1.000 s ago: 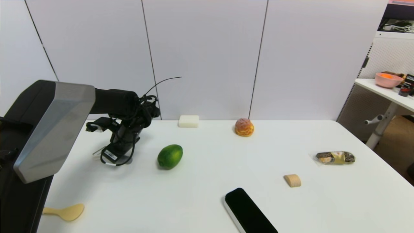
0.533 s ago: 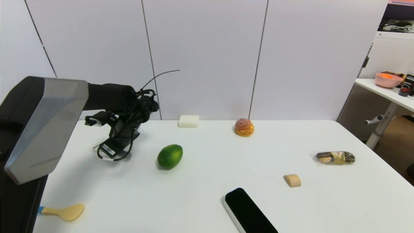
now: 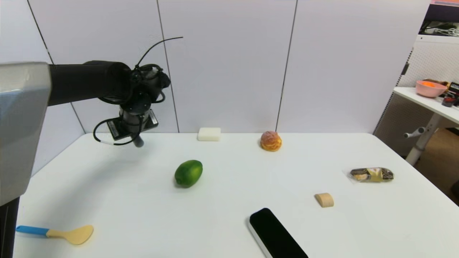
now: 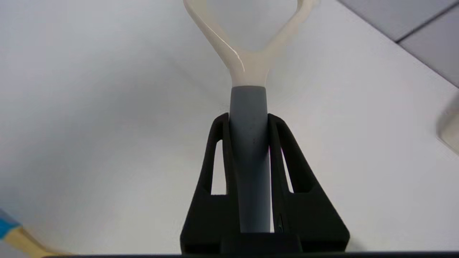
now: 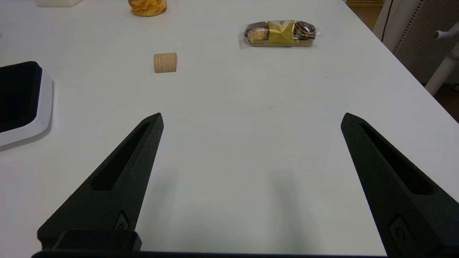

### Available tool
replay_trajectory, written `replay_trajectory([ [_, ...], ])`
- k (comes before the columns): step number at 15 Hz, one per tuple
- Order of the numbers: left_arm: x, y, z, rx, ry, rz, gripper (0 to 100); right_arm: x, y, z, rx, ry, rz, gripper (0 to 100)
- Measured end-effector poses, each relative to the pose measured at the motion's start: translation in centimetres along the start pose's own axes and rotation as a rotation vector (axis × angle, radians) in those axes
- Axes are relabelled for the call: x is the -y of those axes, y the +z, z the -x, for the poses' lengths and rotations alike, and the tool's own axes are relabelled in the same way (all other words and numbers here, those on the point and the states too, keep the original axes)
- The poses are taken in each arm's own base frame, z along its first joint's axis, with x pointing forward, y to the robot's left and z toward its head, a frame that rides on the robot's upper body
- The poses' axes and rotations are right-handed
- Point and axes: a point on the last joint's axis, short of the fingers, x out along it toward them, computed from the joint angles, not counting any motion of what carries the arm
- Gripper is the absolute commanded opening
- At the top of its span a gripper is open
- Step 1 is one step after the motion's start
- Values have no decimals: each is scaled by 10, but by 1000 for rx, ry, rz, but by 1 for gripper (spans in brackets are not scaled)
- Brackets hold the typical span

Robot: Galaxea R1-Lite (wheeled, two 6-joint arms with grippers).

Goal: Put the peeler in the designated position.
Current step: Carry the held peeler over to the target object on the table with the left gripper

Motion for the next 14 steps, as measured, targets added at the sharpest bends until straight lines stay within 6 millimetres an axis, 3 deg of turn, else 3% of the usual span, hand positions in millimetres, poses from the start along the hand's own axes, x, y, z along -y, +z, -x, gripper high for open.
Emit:
replay_trajectory([
  [3, 22, -5, 37, 80, -186, -259, 0, 0, 0, 0, 0, -1, 0, 100],
  [7, 58, -27, 79, 123, -551, -574, 0, 0, 0, 0, 0, 0, 0, 100],
  [11, 100, -63, 108, 225, -853, -777, 0, 0, 0, 0, 0, 0, 0, 100],
  [14, 124, -94, 118, 213, -1040, -883, 0, 0, 0, 0, 0, 0, 0, 100],
])
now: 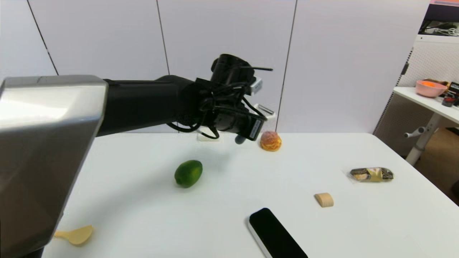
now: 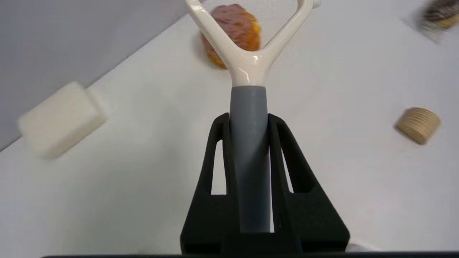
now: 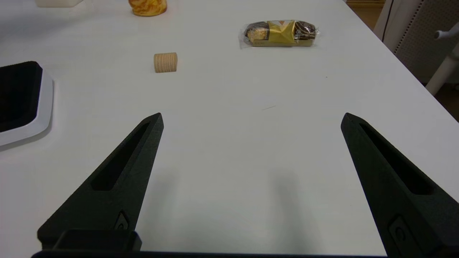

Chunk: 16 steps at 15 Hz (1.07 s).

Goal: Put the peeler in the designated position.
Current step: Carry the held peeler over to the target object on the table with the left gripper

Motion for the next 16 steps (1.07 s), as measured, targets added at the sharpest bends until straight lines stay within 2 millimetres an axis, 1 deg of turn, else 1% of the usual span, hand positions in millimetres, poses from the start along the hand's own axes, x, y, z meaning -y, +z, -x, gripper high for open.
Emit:
replay_trajectory([
  [4, 36, -10, -27, 18, -258, -92, 0, 0, 0, 0, 0, 0, 0, 100],
  [8, 63, -17, -56, 102, -412, -127, 0, 0, 0, 0, 0, 0, 0, 100],
  [11, 73, -30, -72, 77, -528, -128, 0, 0, 0, 0, 0, -1, -6, 100],
  [16, 74, -49, -94, 21, -537, -120, 0, 0, 0, 0, 0, -1, -8, 100],
])
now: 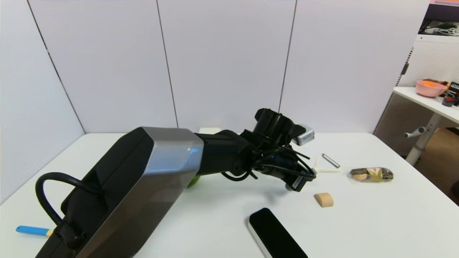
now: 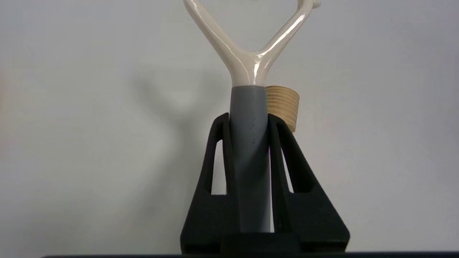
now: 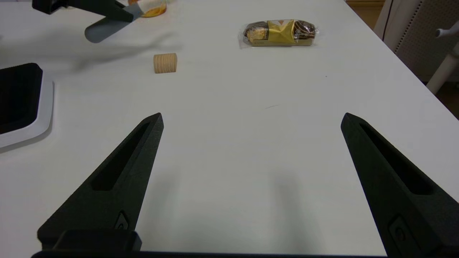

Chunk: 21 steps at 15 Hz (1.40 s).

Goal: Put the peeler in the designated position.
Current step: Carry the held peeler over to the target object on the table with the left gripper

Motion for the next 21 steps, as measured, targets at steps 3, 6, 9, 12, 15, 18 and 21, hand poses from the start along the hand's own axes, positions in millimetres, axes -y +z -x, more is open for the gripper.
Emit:
replay_trajectory([
  [3, -9, -8, -4, -21, 14, 12, 0, 0, 0, 0, 0, 0, 0, 100],
  [6, -17, -13, -4, -29, 25, 21, 0, 0, 0, 0, 0, 0, 0, 100],
  [9, -23, -15, -3, -29, 36, 29, 0, 0, 0, 0, 0, 0, 0, 100],
  [12, -31, -17, 0, -27, 49, 34, 0, 0, 0, 0, 0, 0, 0, 100],
  [15, -38, -18, 4, -30, 53, 1, 0, 0, 0, 0, 0, 0, 0, 100],
  [18, -46, -24, 8, -70, 56, -68, 0, 0, 0, 0, 0, 0, 0, 100],
  [21, -46, -31, 10, -130, 39, -132, 0, 0, 0, 0, 0, 0, 0, 100],
])
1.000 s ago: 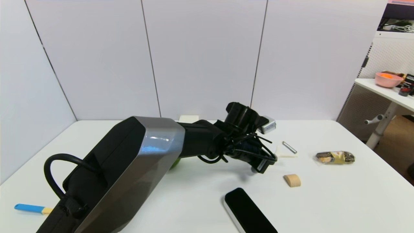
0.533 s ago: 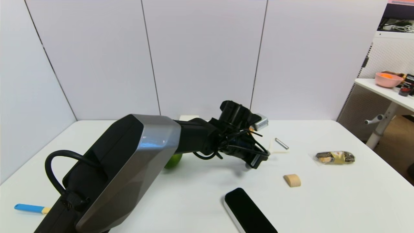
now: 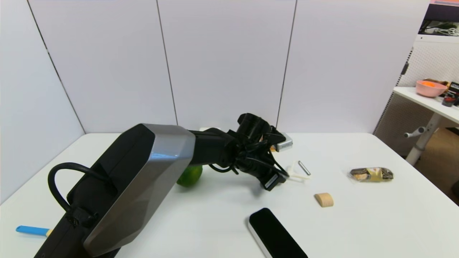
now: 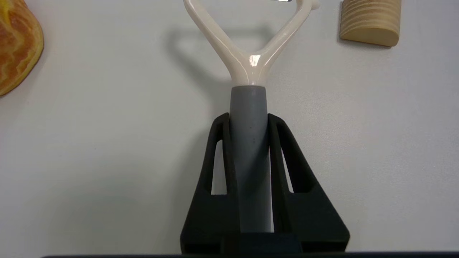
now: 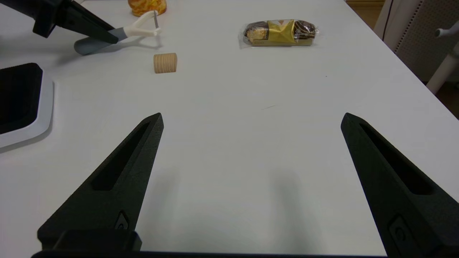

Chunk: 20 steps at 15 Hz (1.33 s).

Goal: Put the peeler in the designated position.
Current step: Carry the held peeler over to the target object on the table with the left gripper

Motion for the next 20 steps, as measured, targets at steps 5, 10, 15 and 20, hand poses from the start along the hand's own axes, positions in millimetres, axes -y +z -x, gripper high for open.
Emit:
replay_trajectory([
  [5, -2, -1, 3, -4, 5, 0, 0, 0, 0, 0, 0, 0, 0, 100],
  [10, -6, 3, 11, 8, 20, 1, 0, 0, 0, 0, 0, 0, 0, 100],
  [15, -6, 4, 13, 7, 21, 1, 100, 0, 0, 0, 0, 0, 0, 100],
  [20, -4, 7, 18, 6, 23, 2, 100, 0, 0, 0, 0, 0, 0, 100],
])
